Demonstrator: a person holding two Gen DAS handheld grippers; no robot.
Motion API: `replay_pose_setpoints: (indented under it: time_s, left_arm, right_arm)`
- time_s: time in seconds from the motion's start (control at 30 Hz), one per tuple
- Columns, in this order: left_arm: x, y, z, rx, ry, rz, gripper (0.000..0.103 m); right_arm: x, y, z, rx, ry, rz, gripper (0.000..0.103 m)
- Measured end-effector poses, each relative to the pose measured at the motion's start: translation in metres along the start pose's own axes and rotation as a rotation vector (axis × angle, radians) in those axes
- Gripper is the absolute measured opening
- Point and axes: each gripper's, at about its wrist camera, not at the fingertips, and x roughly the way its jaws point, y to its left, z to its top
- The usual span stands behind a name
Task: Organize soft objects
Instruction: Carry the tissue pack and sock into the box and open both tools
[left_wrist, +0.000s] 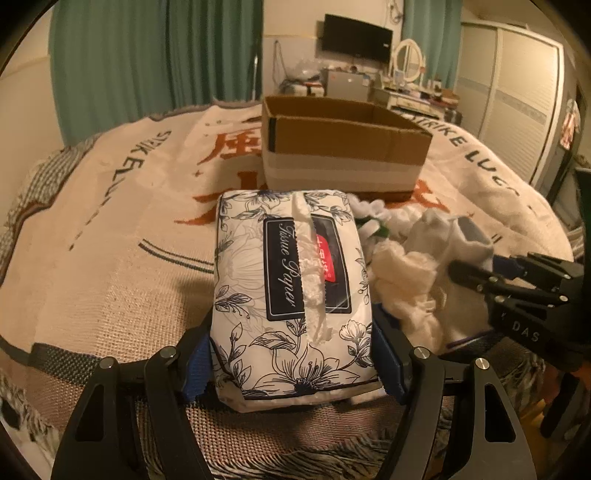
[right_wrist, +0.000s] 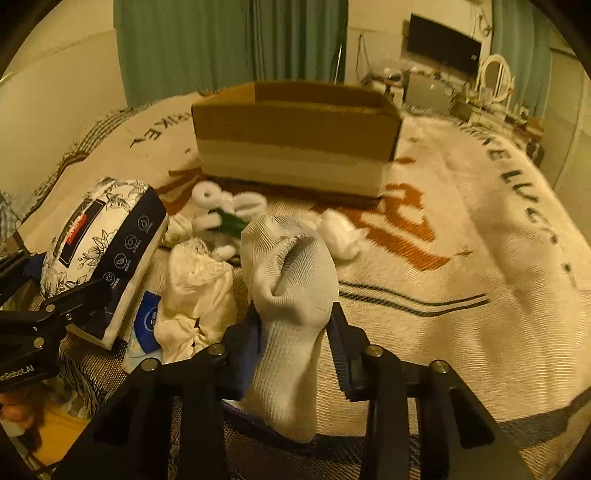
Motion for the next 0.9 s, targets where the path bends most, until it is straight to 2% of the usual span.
replay_pose_setpoints:
  time_s: [0.1, 0.2, 0.3, 0.53, 0.7, 0.77, 0.9]
  left_arm:
    - [-0.008, -0.004, 0.006, 0.005, -0.019, 0.007, 0.072]
    - [-0.020, -0.010, 0.018, 0.027, -0.057, 0.049, 0.072]
    - [-0.032, -0.011, 0.034, 0.029, -0.106, 0.042, 0.072]
    - [-0.044, -0.011, 0.104, 0.034, -0.195, 0.011, 0.072]
    - [-0.023, -0.013, 0.158, 0.052, -0.240, 0.037, 0.072]
    - [-0.012, -0.011, 0.173, 0.037, -0.266, 0.031, 0.073]
    - [0.025, -0.010, 0.202, 0.024, -0.269, 0.044, 0.073]
  right_arm:
    - [-0.018, -0.004, 0.003, 0.007, -0.044, -0.018, 0.030]
    - [-0.039, -0.009, 0.011, 0.012, -0.094, -0.036, 0.030]
    - [-0.058, -0.012, 0.023, 0.002, -0.141, -0.056, 0.030]
    - [-0.091, -0.028, 0.080, -0.025, -0.250, -0.060, 0.030]
    - [-0.093, -0.043, 0.136, -0.025, -0.310, -0.039, 0.030]
    - [-0.084, -0.047, 0.162, -0.025, -0.326, -0.037, 0.030]
    - [-0.053, -0.054, 0.204, -0.035, -0.321, -0.029, 0.030]
